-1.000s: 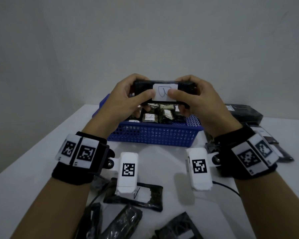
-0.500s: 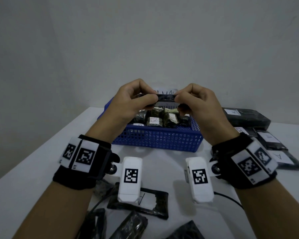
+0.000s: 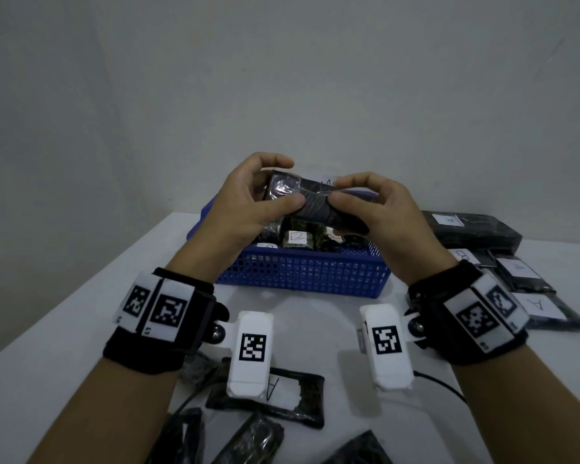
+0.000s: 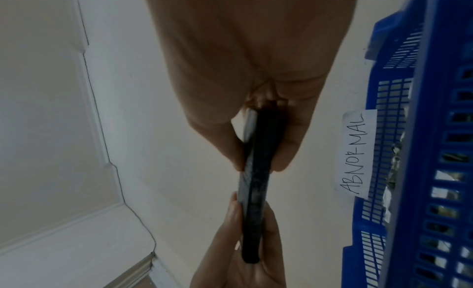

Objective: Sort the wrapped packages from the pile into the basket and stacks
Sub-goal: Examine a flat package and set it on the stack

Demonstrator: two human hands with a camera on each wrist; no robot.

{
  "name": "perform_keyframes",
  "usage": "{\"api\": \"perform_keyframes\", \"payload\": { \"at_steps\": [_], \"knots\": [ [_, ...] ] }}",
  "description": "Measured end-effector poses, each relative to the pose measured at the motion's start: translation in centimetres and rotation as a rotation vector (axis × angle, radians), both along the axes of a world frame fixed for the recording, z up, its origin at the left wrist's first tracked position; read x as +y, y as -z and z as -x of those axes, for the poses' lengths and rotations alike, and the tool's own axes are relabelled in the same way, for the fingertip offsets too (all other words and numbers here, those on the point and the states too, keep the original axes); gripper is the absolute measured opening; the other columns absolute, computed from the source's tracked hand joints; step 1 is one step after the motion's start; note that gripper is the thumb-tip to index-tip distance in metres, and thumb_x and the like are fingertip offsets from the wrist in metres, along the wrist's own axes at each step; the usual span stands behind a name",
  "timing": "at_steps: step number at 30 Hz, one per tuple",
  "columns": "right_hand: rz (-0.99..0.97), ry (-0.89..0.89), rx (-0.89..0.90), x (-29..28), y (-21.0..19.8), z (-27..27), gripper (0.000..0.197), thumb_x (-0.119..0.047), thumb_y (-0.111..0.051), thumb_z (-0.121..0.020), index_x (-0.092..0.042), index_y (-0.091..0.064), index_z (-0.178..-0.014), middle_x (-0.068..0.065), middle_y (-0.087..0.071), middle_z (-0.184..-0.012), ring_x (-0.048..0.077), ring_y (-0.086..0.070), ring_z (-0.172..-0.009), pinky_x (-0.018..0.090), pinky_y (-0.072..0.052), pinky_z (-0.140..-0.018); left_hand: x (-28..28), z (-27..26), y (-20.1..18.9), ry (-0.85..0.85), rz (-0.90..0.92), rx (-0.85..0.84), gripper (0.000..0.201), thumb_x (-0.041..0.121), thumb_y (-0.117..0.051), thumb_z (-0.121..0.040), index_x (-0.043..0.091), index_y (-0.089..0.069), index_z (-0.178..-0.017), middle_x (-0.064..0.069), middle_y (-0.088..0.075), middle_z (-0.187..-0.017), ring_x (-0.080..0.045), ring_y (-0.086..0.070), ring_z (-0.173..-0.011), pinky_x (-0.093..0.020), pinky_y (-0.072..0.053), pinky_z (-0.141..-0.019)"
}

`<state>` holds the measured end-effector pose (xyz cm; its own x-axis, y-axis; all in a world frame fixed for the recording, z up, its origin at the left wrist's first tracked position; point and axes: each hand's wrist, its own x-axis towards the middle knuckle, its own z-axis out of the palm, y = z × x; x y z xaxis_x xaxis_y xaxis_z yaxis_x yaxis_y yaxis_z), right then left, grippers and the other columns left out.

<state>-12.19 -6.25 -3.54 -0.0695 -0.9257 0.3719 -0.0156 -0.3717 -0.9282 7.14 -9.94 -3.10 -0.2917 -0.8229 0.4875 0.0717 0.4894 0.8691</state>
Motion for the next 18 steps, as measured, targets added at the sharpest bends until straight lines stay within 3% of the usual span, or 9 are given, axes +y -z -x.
{"api": "perform_keyframes", "payload": {
  "at_steps": [3,6,9,11,13,18],
  "knots": [
    [0.104,0.039,0.057,0.15,-0.09,0.34,0.016,-0.004,-0.072,-0.089,-0.011,-0.063,-0.1,0.004,-0.073,-0.086,0.015,-0.074,-0.075,0.026,-0.058,-0.062,0.0,0.13,0.05,-0.01,-0.034,0.005,0.043,0.0,-0.073,-0.085,0.013,-0.056,-0.122,-0.009,-0.073,-0.102,-0.018,-0.071,-0.09,-0.029,-0.059,-0.08],
    [0.183,0.03,0.118,0.21,-0.22,0.68,0.021,-0.006,-0.074,-0.089,-0.015,-0.062,-0.104,0.005,-0.071,-0.095,0.018,-0.073,-0.088,0.029,-0.06,-0.077,0.45,0.15,-0.35,0.007,-0.05,-0.027,0.027,0.009,-0.066,-0.093,0.014,-0.059,-0.118,-0.008,-0.067,-0.111,-0.018,-0.071,-0.099,-0.031,-0.06,-0.076],
    [0.226,0.051,0.189,0.28,-0.3,0.83,0.023,-0.009,-0.075,-0.088,-0.015,-0.064,-0.107,0.001,-0.07,-0.102,0.02,-0.071,-0.099,0.035,-0.059,-0.088,0.71,0.31,-0.6,-0.005,-0.08,-0.029,0.016,0.024,-0.055,-0.101,0.011,-0.063,-0.106,-0.004,-0.066,-0.103,-0.015,-0.07,-0.096,-0.03,-0.06,-0.067],
    [0.178,0.03,0.173,0.32,-0.2,0.69,0.018,-0.016,-0.074,-0.09,-0.016,-0.065,-0.105,0.001,-0.07,-0.103,0.023,-0.071,-0.101,0.039,-0.061,-0.086,0.62,0.37,-0.64,0.009,-0.094,0.021,0.017,0.02,-0.051,-0.103,0.008,-0.061,-0.098,-0.006,-0.064,-0.098,-0.015,-0.068,-0.093,-0.029,-0.06,-0.068],
    [0.08,-0.015,0.13,0.34,-0.19,0.46,0.015,-0.025,-0.07,-0.093,-0.016,-0.065,-0.105,0.002,-0.071,-0.1,0.024,-0.072,-0.093,0.04,-0.062,-0.08,0.59,0.27,-0.63,0.035,-0.077,0.06,0.012,0.012,-0.052,-0.102,0.008,-0.06,-0.094,-0.009,-0.063,-0.097,-0.016,-0.066,-0.093,-0.03,-0.06,-0.074],
    [-0.019,-0.139,0.025,0.31,-0.35,0.37,0.012,-0.018,-0.065,-0.096,-0.012,-0.064,-0.106,0.004,-0.065,-0.096,0.018,-0.063,-0.071,0.03,-0.057,-0.065,0.2,-0.48,-0.55,0.092,-0.019,0.083,0.007,0.007,-0.065,-0.084,0.015,-0.065,-0.083,-0.005,-0.07,-0.097,-0.018,-0.068,-0.094,-0.032,-0.058,-0.086]
  ]
}}
